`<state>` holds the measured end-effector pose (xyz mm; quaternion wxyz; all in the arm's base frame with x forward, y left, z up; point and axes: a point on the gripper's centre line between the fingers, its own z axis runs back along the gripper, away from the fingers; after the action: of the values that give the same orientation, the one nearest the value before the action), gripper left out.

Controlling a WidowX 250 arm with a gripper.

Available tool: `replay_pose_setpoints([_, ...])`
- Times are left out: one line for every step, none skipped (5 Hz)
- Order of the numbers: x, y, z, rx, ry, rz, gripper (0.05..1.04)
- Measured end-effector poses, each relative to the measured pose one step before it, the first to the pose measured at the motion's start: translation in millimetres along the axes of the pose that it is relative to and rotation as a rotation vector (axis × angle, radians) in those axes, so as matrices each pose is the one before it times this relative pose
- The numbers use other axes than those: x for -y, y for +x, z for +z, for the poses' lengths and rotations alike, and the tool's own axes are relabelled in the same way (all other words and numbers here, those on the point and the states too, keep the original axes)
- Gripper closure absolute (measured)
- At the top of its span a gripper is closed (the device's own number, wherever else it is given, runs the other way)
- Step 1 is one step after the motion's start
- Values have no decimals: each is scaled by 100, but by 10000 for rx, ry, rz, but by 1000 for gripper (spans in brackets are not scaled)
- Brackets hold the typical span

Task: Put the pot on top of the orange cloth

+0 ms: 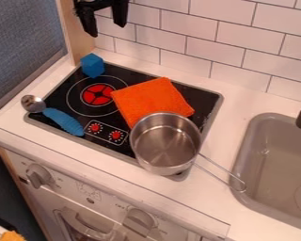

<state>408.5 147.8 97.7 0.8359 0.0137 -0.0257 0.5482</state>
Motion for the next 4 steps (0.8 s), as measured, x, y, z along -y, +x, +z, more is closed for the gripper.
replay_pose_setpoints([-227, -480, -2018, -368, 286, -67, 83])
replay_pose_setpoints([-1051, -1847, -1847, -600, 209, -491, 83])
replay_pose_setpoints([-703, -2316, 1170, 50, -331, -995, 83])
replay_pose_setpoints([-966, -2243, 518, 149, -389, -1147, 83])
